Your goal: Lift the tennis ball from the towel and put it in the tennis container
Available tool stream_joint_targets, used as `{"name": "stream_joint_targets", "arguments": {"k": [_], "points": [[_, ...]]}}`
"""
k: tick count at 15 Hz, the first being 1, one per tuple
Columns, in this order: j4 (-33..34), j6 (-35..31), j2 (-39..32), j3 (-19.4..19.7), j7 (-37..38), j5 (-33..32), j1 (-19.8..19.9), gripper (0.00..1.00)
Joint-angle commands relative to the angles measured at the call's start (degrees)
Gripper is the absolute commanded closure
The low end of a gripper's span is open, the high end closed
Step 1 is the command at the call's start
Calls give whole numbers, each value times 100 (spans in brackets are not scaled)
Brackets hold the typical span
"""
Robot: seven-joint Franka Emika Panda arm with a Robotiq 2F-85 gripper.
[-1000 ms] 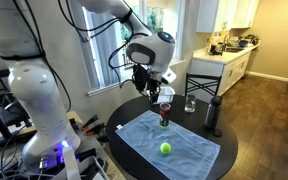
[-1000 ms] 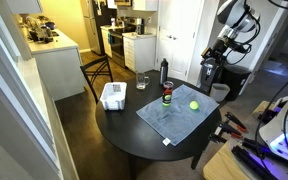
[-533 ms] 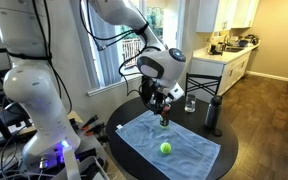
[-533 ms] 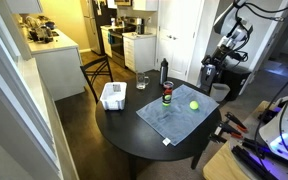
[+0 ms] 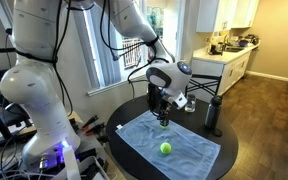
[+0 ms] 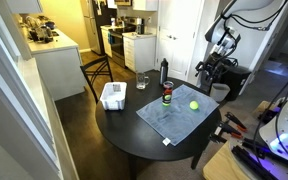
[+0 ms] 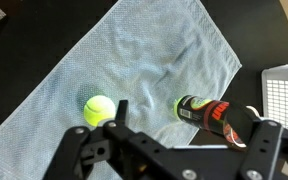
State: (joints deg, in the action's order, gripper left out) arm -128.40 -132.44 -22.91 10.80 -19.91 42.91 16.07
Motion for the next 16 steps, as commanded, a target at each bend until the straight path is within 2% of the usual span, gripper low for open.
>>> {"name": "stream_joint_targets", "arguments": {"k": [1,8,11,12,16], "points": [[297,109,-463,-222,-110,56,239,0],[718,157,-1248,-264,33,-136,507,0],[908,287,-1286,-253,124,-302,569,0],[768,15,-1314,-300,54,-190,550,0],[817,27,-1334,-325,52,-192,568,0]]}}
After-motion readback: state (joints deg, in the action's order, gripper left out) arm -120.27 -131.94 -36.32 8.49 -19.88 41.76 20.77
